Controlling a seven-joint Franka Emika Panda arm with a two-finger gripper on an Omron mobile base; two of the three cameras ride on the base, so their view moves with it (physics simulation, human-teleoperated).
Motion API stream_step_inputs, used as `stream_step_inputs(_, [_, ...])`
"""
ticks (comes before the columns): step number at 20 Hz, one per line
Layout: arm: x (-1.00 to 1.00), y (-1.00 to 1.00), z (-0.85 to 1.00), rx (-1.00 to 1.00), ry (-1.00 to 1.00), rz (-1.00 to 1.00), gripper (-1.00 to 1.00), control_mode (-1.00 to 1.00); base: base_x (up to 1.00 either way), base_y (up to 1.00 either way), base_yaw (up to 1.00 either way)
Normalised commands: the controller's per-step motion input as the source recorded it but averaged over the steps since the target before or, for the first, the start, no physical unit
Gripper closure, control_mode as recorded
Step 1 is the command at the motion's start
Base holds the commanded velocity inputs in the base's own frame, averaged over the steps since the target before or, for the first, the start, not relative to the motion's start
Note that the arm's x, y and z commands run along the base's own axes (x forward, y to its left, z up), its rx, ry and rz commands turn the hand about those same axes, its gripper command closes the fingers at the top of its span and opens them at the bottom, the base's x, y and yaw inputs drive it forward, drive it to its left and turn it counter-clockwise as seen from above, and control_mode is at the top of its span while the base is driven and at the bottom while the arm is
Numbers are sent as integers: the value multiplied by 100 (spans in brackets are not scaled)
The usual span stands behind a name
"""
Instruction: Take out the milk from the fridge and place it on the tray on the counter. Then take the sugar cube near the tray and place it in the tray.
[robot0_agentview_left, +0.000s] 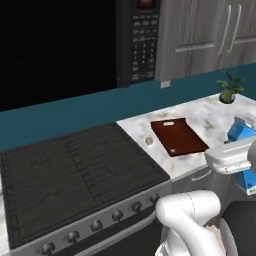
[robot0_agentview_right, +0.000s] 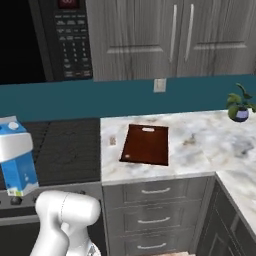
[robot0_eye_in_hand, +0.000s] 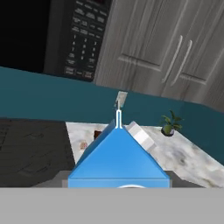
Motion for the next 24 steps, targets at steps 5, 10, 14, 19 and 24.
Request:
stream_step_inputs(5, [0,0,0,0,0,0,100,100,38,-92,26])
stream_step_inputs(10, [0,0,0,0,0,0,100,100,8,-89,29])
stream_step_inputs(14, [0,0,0,0,0,0,100,100,68,-16,22])
stream_step_inputs(19, [0,0,0,0,0,0,100,100,17,-41,16])
stream_step_inputs(24, [0,0,0,0,0,0,100,100,69,-12,32])
